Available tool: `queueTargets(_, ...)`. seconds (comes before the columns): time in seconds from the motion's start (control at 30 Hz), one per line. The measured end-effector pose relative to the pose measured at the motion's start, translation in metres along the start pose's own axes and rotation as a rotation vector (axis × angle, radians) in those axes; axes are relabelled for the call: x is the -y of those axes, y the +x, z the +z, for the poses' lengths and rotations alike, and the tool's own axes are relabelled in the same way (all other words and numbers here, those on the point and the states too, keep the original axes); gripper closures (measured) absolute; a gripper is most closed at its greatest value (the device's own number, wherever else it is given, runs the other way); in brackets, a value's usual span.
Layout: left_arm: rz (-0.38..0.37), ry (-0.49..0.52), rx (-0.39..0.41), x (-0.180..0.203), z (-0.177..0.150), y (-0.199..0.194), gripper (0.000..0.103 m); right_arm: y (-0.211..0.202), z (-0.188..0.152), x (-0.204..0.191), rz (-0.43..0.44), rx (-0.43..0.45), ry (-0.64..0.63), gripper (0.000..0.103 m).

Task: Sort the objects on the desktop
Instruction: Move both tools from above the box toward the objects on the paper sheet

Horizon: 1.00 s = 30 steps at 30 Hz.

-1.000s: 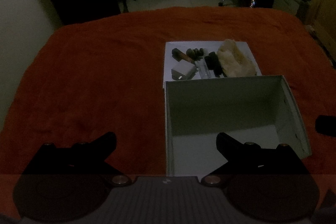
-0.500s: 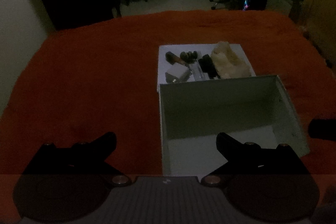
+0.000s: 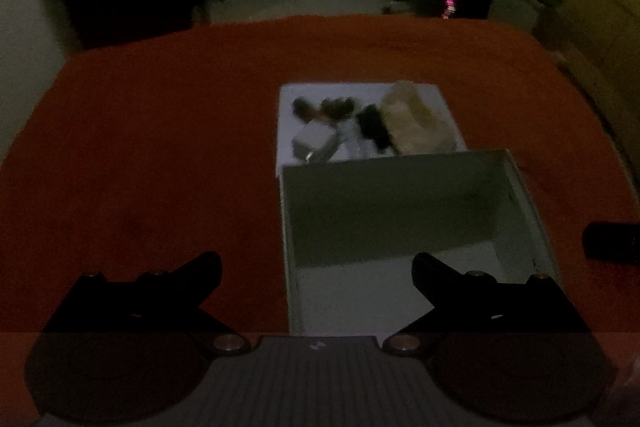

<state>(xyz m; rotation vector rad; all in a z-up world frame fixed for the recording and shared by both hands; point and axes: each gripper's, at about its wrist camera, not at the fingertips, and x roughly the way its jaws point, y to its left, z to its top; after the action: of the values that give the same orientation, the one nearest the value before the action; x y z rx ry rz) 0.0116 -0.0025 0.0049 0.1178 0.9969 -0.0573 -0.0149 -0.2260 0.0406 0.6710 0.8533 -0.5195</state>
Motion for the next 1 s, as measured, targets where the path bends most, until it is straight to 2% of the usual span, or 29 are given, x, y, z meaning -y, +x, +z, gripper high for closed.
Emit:
queueTargets(0.1,-0.018,-0.003,-0.001,0.001,0.018,-0.002,0.0,-0.008,0.014,-0.004,-0.005,0.023,-0.009,0.0)
queueTargets(0.27,-0.05,-0.07,-0.009,-0.011,0.053,0.002,0.0,-0.012,0.047,-0.003,0.019,0.065,-0.021,0.0)
queueTargets(0.37,-0.074,-0.065,0.011,-0.017,0.075,0.012,0.0,-0.012,0.069,-0.003,-0.004,0.12,-0.039,0.0)
queueTargets(0.43,-0.061,-0.062,0.02,-0.02,0.089,0.02,0.0,-0.008,0.083,-0.001,-0.016,0.131,-0.039,0.0)
queueTargets(0.5,-0.043,-0.062,0.028,-0.023,0.102,0.028,0.0,-0.001,0.098,0.001,-0.012,0.135,-0.038,0.0)
queueTargets(0.63,-0.061,-0.115,0.074,-0.033,0.124,0.042,0.0,0.017,0.12,-0.001,0.052,0.15,-0.043,0.0)
queueTargets(0.77,-0.037,-0.111,0.099,-0.033,0.139,0.064,0.0,0.04,0.143,0.001,0.081,0.162,-0.028,0.0)
queueTargets(0.9,-0.042,-0.086,0.148,-0.029,0.15,0.087,0.0,0.063,0.16,0.005,0.086,0.225,-0.019,0.0)
queueTargets(1.0,-0.046,-0.068,0.184,-0.025,0.159,0.104,0.0,0.086,0.174,0.007,0.065,0.23,-0.02,0.0)
